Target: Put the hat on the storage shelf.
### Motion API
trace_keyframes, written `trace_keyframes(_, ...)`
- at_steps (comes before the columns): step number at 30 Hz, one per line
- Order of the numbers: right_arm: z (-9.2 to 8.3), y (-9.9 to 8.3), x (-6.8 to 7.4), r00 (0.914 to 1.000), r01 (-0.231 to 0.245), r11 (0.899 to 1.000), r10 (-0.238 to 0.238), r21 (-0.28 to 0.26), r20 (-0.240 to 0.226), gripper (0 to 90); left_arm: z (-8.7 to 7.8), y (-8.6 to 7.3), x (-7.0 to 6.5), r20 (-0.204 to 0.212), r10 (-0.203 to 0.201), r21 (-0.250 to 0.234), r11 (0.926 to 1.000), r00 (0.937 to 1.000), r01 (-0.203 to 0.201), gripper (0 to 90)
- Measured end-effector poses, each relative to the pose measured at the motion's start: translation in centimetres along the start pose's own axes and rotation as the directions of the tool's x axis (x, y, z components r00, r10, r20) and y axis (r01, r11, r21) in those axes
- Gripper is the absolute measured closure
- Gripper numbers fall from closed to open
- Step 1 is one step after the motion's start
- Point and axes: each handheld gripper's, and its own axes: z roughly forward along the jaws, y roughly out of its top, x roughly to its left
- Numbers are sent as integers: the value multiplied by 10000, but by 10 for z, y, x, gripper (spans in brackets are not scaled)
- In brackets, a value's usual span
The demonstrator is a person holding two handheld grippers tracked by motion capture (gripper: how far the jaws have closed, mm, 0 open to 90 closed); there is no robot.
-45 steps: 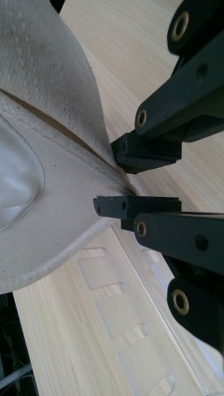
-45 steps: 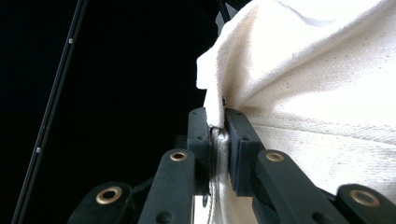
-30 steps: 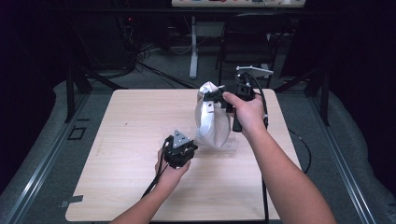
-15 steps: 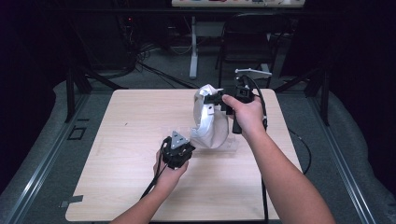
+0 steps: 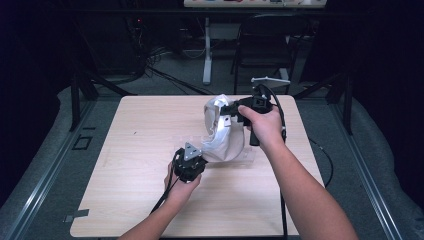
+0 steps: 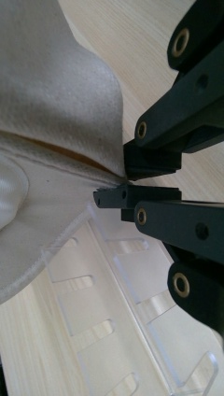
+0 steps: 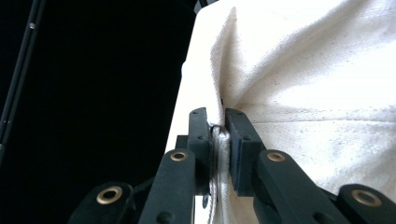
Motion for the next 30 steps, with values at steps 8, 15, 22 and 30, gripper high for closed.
trace_keyframes(8, 11, -4, -11, 9996, -125, 9999, 123, 70, 272, 814, 4, -5, 7, 217, -397, 644, 9972, 9990, 382, 853)
trace_keyframes(15, 13, -5, -17, 9993, -252, 9995, 247, 177, 275, 814, 5, -9, 2, -16, -101, 394, 9992, 9999, 101, 849)
trace_keyframes(22, 11, -5, -18, 9993, -263, 9995, 258, 155, 283, 813, 5, -9, 3, 24, -217, 316, 9993, 9998, 216, 839)
trace_keyframes(30, 10, -6, -18, 9994, -229, 9996, 225, 178, 253, 810, 5, -9, 4, 43, -208, 284, 9994, 9998, 207, 835)
